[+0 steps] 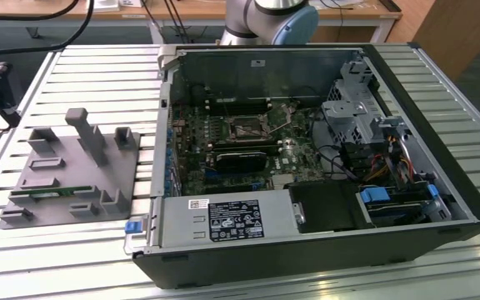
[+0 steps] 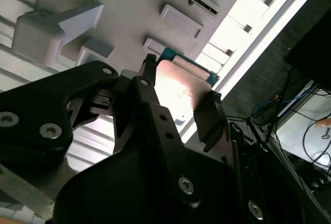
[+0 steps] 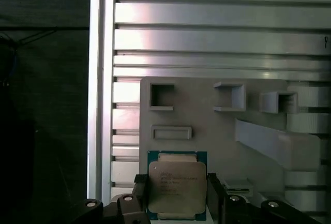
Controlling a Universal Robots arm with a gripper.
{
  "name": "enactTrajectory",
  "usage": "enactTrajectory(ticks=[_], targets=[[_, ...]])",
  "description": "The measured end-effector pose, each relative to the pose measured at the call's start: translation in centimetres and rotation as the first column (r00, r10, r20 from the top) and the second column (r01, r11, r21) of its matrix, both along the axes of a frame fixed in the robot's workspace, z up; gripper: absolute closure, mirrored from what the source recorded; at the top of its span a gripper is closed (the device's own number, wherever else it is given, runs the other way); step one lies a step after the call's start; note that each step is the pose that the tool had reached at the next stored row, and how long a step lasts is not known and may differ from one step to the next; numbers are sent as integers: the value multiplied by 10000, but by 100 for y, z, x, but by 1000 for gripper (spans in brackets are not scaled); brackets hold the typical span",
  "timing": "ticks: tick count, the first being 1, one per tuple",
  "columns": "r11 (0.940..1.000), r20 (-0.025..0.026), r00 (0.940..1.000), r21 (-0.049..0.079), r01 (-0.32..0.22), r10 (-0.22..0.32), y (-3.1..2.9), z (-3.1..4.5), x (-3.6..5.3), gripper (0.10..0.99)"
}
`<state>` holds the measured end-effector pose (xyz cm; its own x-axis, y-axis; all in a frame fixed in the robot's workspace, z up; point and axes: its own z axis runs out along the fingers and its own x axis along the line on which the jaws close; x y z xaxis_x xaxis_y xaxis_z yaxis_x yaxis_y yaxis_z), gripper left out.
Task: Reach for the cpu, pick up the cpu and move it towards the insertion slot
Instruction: 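Pick up the cpu and move it towards the insertion slot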
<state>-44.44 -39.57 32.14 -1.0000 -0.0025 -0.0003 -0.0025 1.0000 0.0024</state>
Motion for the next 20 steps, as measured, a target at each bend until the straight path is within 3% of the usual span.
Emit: enactTrajectory(ticks=[20], targets=[[10000, -1, 10000, -69, -1, 1, 37, 375, 0, 545]])
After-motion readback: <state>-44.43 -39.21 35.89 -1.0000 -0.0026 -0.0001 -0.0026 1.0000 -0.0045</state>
